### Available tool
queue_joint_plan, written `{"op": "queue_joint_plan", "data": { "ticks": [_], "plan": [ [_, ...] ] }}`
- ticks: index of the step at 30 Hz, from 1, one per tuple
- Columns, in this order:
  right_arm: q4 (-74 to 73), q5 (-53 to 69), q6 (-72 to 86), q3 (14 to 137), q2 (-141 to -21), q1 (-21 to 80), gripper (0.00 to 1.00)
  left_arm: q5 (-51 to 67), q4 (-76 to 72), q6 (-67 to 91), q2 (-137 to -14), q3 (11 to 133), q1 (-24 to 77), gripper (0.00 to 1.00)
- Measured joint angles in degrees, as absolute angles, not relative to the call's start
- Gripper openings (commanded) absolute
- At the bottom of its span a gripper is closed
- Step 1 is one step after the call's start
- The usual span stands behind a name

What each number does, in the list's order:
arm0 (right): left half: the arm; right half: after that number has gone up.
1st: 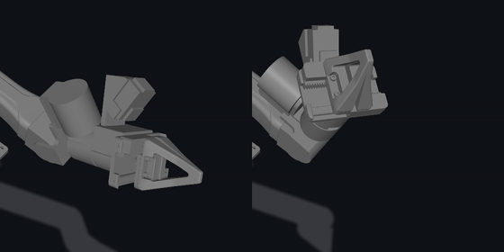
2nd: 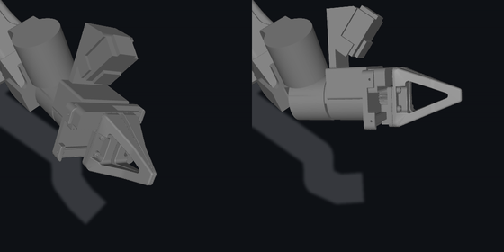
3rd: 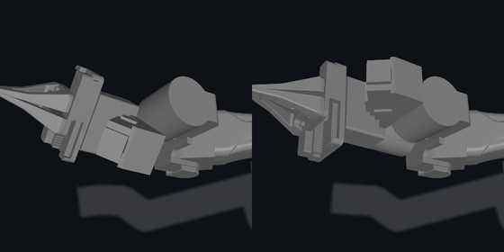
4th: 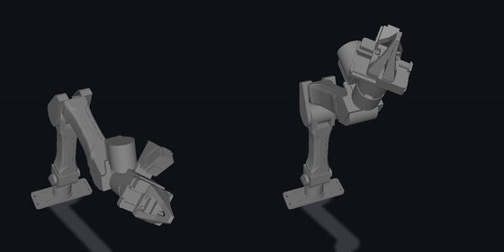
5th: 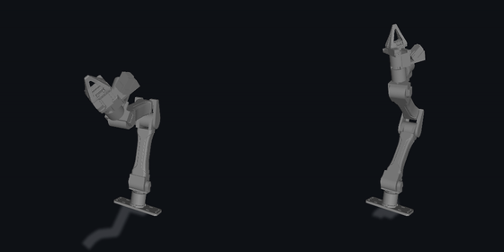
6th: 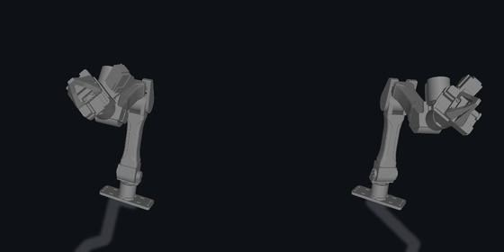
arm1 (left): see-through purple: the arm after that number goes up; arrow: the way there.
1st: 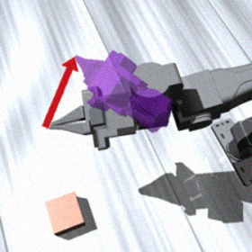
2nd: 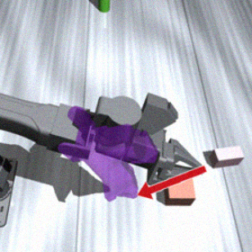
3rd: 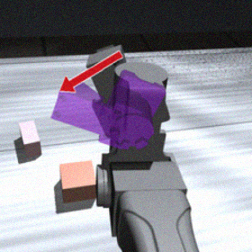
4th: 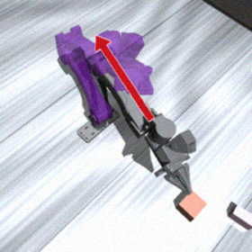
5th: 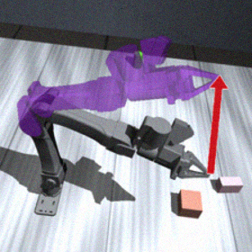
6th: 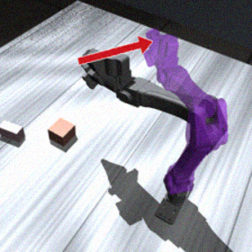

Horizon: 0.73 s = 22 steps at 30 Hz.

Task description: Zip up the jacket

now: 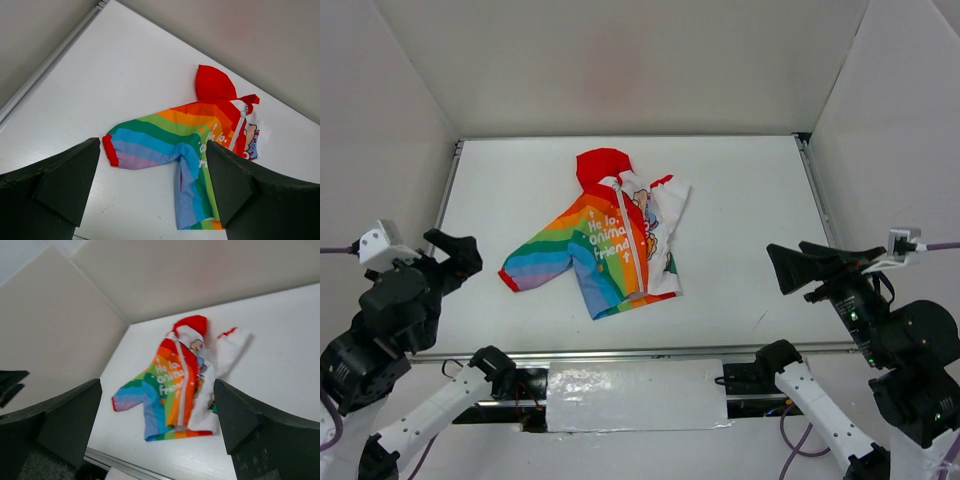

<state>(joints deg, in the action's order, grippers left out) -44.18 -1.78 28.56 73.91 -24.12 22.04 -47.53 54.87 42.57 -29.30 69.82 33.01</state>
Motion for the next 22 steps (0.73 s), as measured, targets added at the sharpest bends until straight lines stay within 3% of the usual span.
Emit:
{"op": "queue_joint_plan", "data": {
  "ticks": [9, 22],
  "plan": [
    [-57.5, -12.8, 26.2, 72.6, -18.5, 22.0, 1.00, -48.2, 61.3, 42.0, -23.4, 65.7, 32.9, 0.99],
    [-58.8, -15.8, 25.7, 72.4, -18.4, 22.1, 1.00, -48.1, 63.5, 41.9, -22.0, 65.3, 32.9, 1.00]
  ]
}}
